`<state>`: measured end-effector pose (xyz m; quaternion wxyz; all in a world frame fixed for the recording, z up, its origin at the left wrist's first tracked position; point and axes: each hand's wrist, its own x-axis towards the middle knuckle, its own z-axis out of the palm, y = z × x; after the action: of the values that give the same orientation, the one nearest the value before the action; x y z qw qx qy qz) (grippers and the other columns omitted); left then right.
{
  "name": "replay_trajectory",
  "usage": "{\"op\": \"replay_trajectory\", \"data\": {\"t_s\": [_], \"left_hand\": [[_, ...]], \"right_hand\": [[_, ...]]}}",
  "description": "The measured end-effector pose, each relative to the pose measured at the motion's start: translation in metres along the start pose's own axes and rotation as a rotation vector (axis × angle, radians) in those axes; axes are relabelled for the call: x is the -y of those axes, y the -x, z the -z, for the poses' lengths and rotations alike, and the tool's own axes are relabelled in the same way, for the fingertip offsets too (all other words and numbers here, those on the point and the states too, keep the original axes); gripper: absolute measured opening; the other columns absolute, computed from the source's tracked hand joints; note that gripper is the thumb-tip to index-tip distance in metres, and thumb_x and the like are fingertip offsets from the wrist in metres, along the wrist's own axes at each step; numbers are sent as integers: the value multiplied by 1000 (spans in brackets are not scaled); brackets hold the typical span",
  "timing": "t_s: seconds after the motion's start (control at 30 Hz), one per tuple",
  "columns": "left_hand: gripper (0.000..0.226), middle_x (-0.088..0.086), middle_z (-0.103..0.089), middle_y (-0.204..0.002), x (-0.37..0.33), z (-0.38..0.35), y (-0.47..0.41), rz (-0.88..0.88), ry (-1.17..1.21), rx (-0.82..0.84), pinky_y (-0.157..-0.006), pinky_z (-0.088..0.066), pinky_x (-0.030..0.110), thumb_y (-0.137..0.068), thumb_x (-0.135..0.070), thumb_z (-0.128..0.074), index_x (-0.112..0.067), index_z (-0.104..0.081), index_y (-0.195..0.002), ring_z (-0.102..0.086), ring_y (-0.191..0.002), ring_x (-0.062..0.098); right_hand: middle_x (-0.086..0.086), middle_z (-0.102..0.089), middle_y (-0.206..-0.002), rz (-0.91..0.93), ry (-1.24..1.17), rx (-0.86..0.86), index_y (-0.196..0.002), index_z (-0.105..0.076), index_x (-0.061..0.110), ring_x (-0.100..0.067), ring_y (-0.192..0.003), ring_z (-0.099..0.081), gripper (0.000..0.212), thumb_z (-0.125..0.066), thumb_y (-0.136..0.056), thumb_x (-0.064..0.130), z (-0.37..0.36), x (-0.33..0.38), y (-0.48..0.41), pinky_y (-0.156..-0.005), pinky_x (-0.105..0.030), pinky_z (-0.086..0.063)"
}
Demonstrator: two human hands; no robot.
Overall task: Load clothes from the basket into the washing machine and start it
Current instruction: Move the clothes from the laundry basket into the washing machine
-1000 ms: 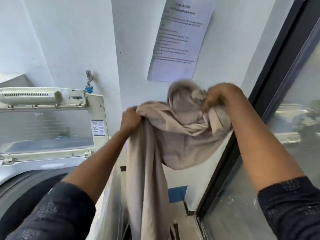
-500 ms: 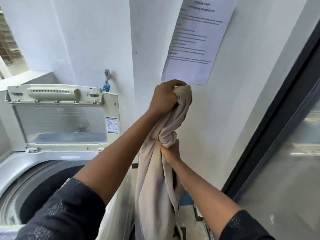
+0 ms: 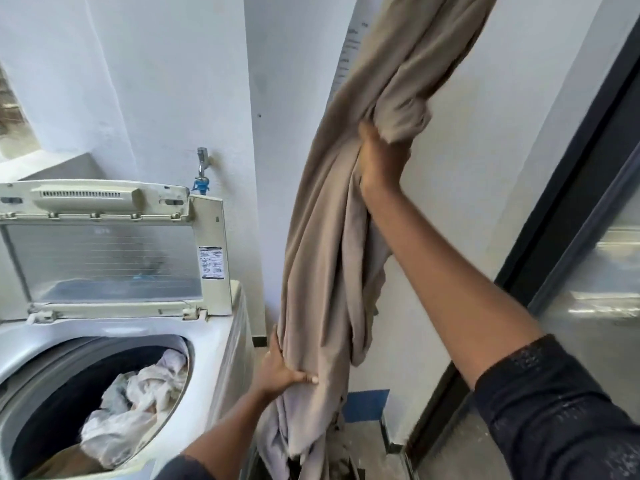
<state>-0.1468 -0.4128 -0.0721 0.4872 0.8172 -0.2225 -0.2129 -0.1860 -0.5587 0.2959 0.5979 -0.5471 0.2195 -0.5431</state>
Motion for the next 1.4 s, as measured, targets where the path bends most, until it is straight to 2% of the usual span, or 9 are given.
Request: {"op": "replay_trajectory", "data": {"t_s": [0.13, 0.27, 0.53, 0.67, 0.73, 0.87, 1.07, 1.27, 1.4], "left_hand": [[97, 8, -51, -134, -19, -19, 9, 152, -104, 58, -101, -40, 31, -56, -47, -63, -7, -37, -140, -49, -123, 22], [48, 37, -61, -104, -69, -11, -6, 118, -11, -99, -76, -42, 46, -77, -30, -33, 10, -59, -85, -57, -103, 48], [49, 22, -69, -103, -164, 24, -18, -116, 104, -262, -83, -47, 38, -72, -32, -33, -1, -66, -90, -63, -99, 32], [38, 14, -70, -101, -198, 20, -10, -185, 277, -210, -84, -50, 38, -69, -30, -47, -8, -68, -93, -61, -89, 20], [34, 6, -67, -92, -217, 14, 0, -330, 203, -138, -78, -47, 29, -71, -26, -50, -8, -66, -94, -57, -84, 13], [10, 1, -61, -84, -241, 18, 9, -485, 91, -54, -69, -42, 18, -83, -13, -52, -14, -60, -90, -54, -82, 12], [65, -2, -50, -129, -215, 55, 16, -597, 196, -109, -94, -41, 14, -74, -33, -53, -20, -40, -137, -50, -114, 6], [58, 15, -54, -129, -93, 59, 34, -134, 304, -673, -100, -38, 33, -79, -14, -42, -6, -43, -137, -51, -121, 27], [102, 15, -49, -137, -41, 42, 46, 153, -8, -205, -102, -41, 35, -48, -25, -55, -6, -27, -144, -49, -125, 28]], "right_hand": [[-5, -59, -92, 90, -80, -16, -100, -59, 9, -13, -88, -54, 34, -73, -70, 17, 4, 53, -31, -74, -25, -42], [0, -67, -93, 147, 165, 90, -93, -62, 15, -17, -90, -64, 50, -66, -45, 27, 35, 45, -62, -79, -31, -55], [-18, -60, -127, -88, 1179, 731, -124, -59, 5, -28, -117, -57, 49, -72, -77, 12, 134, -85, -18, -93, -31, -45], [-8, -50, -137, -458, 1059, 1026, -131, -49, 0, -20, -120, -52, 67, -78, -72, 13, 167, -160, 24, -105, -33, -42], [-8, -47, -138, -573, 781, 963, -130, -50, -1, -20, -122, -50, 54, -71, -81, 4, 173, -185, 49, -109, -35, -38], [-2, -40, -141, -321, 348, 578, -136, -42, 3, -12, -127, -40, 53, -63, -87, 10, 149, -200, 84, -111, -26, -30], [5, -43, -129, -132, 242, 392, -133, -43, 4, -8, -121, -39, 43, -55, -92, 2, 96, -174, 75, -89, 9, -26], [-9, -46, -142, -139, 170, 366, -137, -43, 2, -7, -124, -43, 55, -63, -86, 4, 68, -158, 60, -92, 7, -29], [-10, -47, -142, -91, 37, 274, -135, -44, 1, -14, -127, -44, 51, -61, -87, 3, 46, -109, 44, -111, -19, -31]]}}
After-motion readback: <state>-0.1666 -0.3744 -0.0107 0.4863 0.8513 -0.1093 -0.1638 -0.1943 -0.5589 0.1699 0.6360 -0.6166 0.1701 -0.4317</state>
